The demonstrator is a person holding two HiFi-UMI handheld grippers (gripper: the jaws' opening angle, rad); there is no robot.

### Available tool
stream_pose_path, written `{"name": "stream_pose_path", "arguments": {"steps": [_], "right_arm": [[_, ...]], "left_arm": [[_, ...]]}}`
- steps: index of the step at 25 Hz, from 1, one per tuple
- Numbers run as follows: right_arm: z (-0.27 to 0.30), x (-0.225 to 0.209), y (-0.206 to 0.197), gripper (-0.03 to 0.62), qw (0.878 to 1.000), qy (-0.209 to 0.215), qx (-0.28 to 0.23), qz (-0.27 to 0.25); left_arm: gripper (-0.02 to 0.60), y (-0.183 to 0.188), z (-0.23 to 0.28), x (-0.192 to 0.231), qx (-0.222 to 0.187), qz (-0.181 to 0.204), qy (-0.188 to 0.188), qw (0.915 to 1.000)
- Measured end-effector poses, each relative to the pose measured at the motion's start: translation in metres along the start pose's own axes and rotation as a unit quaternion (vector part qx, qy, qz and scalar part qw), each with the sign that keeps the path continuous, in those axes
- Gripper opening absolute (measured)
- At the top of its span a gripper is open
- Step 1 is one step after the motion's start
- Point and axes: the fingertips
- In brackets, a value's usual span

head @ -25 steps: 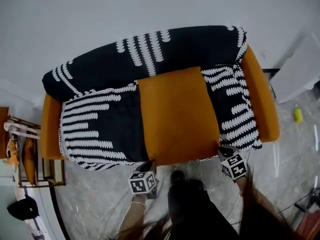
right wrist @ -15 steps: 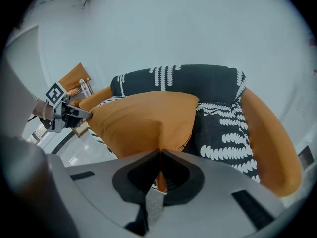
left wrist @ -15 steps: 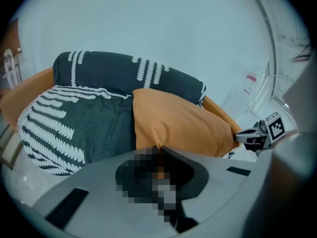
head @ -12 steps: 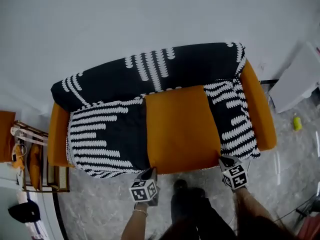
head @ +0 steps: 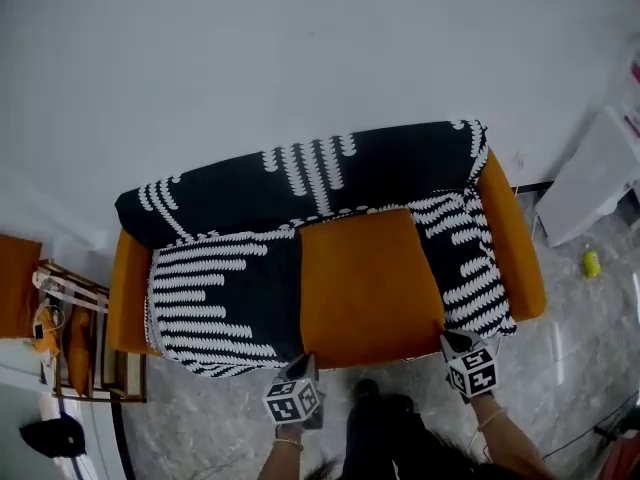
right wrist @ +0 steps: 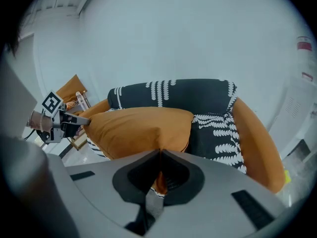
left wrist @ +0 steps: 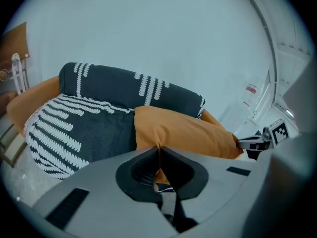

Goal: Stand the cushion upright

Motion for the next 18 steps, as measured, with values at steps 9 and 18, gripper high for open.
{"name": "stream_pose_path", "arguments": {"steps": [9, 18], "right_arm": [[-0.033, 0.009, 0.038, 0.011, 0.999, -0.021, -0.022, 0.042], [-0.064, 0.024, 0.079, 0.011, 0.995, -0.041, -0.042, 0.081]], "left_arm": [[0.031, 0.036, -0.033, -0.01, -0.014, -0.003, 0.003, 0.9999], [0.031, 0.077, -0.066, -0.013, -0.02, -0.025, 0.008, 0.9994]]}}
Point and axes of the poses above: the fingertips, and each gripper's own axes: z forward along the fingers, x to its left, y out of its top, and after that the axes turned 2 degrees about z, right-handed
